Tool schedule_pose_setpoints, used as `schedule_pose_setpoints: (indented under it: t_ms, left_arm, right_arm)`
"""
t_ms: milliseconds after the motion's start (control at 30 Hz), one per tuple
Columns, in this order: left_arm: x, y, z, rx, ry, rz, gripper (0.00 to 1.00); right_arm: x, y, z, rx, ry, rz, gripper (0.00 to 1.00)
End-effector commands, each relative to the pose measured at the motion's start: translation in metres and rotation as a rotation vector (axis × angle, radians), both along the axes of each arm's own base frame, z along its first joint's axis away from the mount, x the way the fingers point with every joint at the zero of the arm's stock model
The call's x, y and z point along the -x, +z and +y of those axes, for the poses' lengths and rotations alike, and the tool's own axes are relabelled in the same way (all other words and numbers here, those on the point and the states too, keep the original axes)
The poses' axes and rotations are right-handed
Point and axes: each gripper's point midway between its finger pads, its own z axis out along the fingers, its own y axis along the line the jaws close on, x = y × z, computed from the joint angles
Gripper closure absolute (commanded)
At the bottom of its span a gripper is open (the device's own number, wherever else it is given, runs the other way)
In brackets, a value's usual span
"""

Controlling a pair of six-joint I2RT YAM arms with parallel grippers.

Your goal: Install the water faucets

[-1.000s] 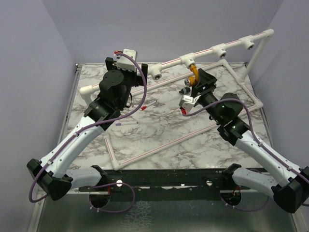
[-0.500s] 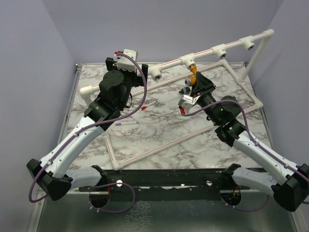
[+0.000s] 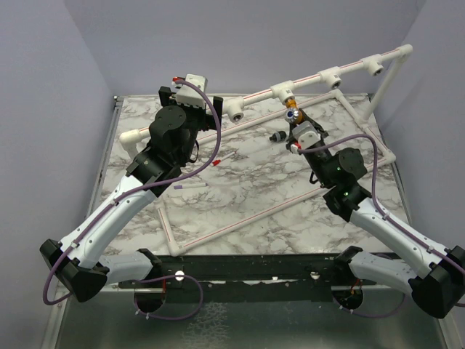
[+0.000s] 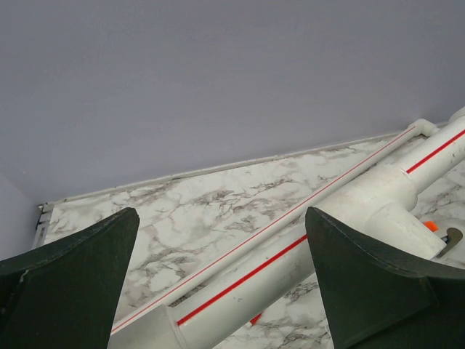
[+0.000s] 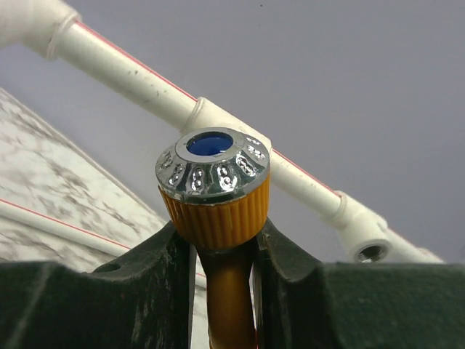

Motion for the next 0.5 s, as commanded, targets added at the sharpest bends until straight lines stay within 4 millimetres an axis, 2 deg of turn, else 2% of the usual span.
schedule_pose_setpoints:
  t_ms: [0,300,467]
  left_arm:
    - [0.003,-0.026,-0.007,-0.063,-0.031,0.066,0.01]
    - [0.004,-0.026,-0.007,-0.064,-0.029,0.063,0.01]
    - [0.005,-0.025,-0.006,-0.06,-0.029,0.059,0.01]
  right_arm:
    - [0.009,0.016,0.006,-0.408,0.107,0.135,1.0]
    - [0.009,0.026,0.014,-0.868,0.225,0.327,1.0]
    - [0.006,0.027,0.009,-1.163,0.254,0.424,1.0]
